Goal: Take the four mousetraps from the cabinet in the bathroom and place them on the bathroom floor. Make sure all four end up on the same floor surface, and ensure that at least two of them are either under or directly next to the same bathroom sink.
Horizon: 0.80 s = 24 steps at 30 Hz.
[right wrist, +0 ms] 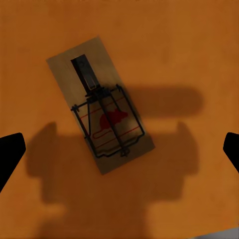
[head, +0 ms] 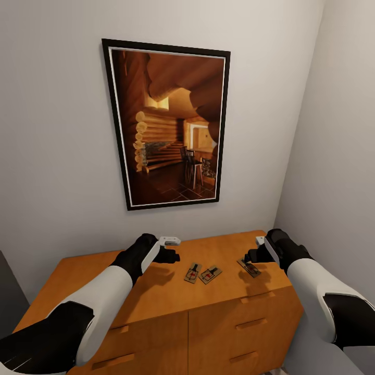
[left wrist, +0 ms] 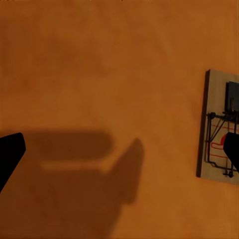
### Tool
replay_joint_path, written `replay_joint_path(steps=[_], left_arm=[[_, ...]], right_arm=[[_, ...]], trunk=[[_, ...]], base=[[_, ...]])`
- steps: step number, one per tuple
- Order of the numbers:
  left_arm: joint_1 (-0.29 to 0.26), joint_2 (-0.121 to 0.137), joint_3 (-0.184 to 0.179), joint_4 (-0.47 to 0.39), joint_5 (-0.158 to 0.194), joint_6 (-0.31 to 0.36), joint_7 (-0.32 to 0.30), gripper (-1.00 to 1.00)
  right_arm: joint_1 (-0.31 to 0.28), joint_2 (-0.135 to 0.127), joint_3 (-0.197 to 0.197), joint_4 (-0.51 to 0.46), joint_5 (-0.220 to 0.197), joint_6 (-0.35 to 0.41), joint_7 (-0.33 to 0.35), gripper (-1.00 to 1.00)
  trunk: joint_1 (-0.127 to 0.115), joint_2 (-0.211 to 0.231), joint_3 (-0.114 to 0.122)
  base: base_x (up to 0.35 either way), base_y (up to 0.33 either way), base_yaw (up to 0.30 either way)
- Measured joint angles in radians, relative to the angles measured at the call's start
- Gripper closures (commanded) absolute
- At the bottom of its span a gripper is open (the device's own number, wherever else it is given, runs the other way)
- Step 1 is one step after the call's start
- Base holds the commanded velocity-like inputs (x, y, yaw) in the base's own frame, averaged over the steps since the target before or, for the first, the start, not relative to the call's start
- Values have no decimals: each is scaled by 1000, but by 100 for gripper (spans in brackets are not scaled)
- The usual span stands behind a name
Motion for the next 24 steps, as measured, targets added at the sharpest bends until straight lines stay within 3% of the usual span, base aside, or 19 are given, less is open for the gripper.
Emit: replay_joint_path(steps=[11,24], left_arm=[[0,-1,0,-2,0,1,0,-100],[0,0,0,0,0,0,0,-100]], right_arm=[[0,0,0,0,1,-1,-1,-100],[0,0,-1,0,1,-1,-1,-100]], trunk=[[0,0,0],[0,0,0]], base=[[9,0,0],[94,0,0]])
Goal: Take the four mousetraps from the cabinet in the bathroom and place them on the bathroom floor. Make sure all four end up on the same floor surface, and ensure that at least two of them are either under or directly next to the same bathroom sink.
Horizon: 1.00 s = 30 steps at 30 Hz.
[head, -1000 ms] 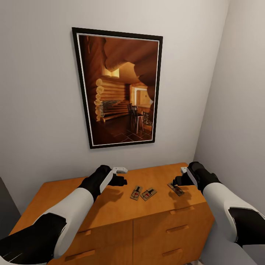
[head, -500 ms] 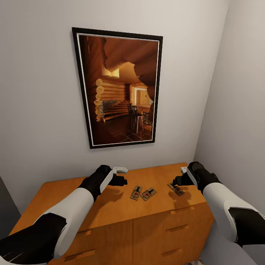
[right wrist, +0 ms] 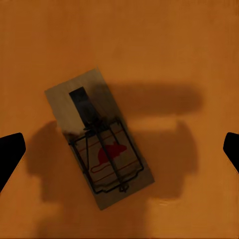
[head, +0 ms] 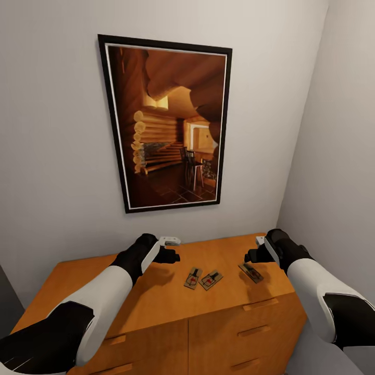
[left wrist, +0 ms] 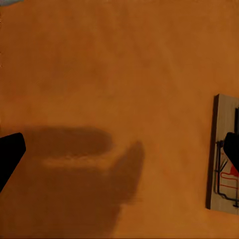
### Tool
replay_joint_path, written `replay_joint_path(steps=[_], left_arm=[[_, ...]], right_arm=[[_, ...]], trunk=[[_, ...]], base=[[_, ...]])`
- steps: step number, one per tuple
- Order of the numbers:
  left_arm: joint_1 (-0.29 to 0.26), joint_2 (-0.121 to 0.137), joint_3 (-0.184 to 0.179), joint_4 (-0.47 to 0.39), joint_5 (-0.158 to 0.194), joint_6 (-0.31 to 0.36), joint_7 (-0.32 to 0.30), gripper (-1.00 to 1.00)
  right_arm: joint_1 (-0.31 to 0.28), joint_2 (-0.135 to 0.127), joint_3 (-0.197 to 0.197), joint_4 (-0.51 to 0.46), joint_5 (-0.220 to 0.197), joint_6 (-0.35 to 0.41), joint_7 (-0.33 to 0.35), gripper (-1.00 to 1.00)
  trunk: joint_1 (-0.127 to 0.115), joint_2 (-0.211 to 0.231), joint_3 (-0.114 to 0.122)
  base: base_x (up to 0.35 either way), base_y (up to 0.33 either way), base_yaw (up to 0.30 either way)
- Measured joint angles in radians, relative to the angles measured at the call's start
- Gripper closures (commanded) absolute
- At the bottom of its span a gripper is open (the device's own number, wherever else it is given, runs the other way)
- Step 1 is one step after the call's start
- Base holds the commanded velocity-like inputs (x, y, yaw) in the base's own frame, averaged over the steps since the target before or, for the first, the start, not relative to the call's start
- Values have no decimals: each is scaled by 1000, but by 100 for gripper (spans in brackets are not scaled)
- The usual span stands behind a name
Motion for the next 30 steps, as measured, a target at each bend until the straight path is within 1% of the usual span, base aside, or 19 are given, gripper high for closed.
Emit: replay_joint_path(steps=[24,30], left_arm=[[0,0,0,0,0,0,0,-100],[0,0,0,0,0,0,0,-100]], right_arm=[[1,0,1,3,-1,-2,0,-100],[2,0,1,25,-1,-25,-4,-100]], trunk=[[0,0,0],[0,0,0]], base=[[12,0,0],[0,0,0]])
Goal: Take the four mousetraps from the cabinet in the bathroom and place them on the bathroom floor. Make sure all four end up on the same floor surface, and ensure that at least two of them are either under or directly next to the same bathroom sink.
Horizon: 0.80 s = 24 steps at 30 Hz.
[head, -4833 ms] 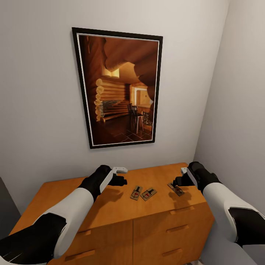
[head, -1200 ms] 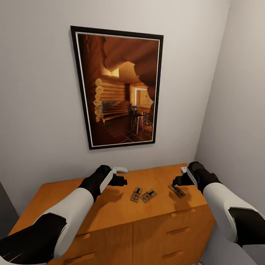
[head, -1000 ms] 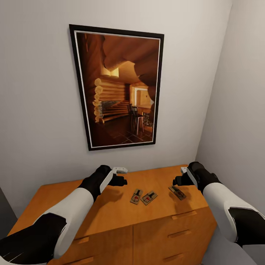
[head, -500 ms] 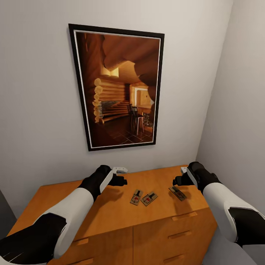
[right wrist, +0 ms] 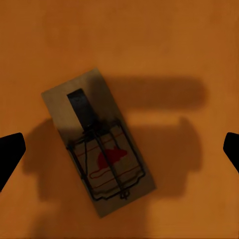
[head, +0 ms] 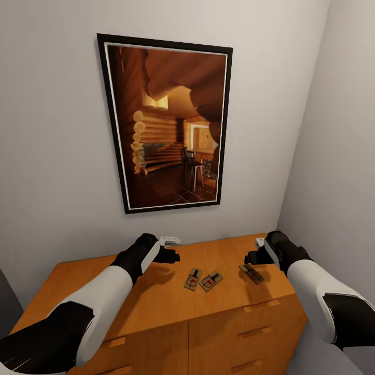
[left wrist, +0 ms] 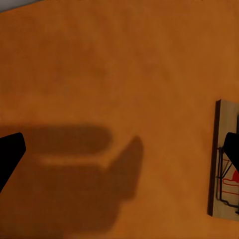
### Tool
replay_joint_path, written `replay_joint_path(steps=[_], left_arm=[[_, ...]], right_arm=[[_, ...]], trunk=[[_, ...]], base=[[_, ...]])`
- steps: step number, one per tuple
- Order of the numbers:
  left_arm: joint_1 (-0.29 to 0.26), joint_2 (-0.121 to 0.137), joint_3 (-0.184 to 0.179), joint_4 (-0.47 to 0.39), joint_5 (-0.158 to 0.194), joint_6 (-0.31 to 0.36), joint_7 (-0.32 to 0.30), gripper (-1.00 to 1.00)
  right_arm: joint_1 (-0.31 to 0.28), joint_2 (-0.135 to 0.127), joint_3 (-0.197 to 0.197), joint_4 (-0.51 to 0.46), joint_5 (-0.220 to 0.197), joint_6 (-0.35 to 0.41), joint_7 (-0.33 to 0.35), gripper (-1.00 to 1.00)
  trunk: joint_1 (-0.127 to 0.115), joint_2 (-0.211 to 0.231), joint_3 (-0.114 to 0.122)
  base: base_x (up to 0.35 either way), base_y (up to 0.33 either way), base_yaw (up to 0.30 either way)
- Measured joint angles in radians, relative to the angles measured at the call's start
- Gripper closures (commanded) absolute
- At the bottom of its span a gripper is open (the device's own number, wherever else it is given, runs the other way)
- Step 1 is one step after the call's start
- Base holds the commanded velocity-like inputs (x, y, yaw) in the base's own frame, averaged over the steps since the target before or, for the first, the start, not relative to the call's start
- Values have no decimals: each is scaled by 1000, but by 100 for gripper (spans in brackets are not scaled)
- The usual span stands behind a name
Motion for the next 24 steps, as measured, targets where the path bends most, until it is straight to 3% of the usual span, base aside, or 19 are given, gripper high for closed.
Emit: replay_joint_path(steps=[14,24], left_arm=[[0,0,0,0,0,0,0,-100],[0,0,0,0,0,0,0,-100]], right_arm=[[1,0,0,114,0,-123,-5,-100],[1,0,0,131,0,-144,-6,-100]], trunk=[[0,0,0],[0,0,0]], base=[[0,0,0],[0,0,0]])
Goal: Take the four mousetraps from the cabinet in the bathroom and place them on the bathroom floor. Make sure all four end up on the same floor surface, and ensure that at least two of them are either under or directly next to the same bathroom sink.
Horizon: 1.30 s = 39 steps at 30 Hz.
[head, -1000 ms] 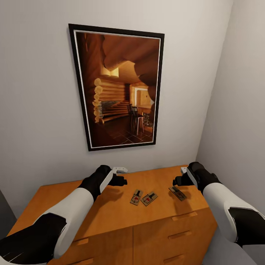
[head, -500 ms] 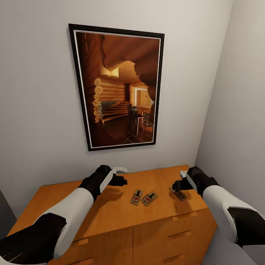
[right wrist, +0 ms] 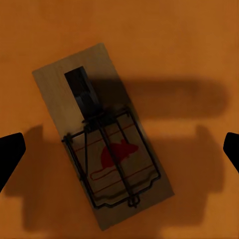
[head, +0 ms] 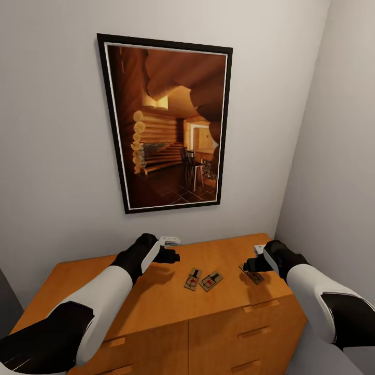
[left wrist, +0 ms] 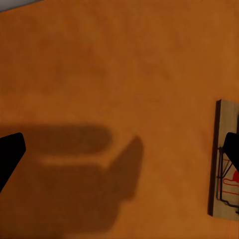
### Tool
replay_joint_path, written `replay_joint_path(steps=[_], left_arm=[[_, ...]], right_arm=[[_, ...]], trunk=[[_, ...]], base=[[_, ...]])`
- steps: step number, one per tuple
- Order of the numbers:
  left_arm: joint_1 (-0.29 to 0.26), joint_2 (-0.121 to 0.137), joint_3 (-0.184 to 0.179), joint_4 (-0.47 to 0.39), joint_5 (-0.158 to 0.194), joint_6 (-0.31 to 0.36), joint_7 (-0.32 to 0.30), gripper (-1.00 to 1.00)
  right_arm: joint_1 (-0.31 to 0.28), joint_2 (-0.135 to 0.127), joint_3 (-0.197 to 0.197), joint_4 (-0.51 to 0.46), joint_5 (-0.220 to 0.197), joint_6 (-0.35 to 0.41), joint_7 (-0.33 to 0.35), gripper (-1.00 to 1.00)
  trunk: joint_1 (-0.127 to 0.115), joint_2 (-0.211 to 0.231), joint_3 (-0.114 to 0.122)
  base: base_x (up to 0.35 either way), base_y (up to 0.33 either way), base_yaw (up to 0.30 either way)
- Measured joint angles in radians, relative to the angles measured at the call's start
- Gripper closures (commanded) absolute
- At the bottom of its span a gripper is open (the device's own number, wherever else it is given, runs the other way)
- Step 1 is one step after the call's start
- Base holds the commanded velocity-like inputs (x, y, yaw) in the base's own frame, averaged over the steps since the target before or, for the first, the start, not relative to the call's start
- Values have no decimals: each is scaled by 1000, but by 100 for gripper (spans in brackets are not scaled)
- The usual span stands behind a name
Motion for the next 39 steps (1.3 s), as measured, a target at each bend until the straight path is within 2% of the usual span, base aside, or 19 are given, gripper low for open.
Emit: replay_joint_path(steps=[39], left_arm=[[0,0,0,0,0,0,0,-100]], right_arm=[[0,2,-1,32,-4,-19,-5,-100]], trunk=[[0,0,0]], base=[[0,0,0]])
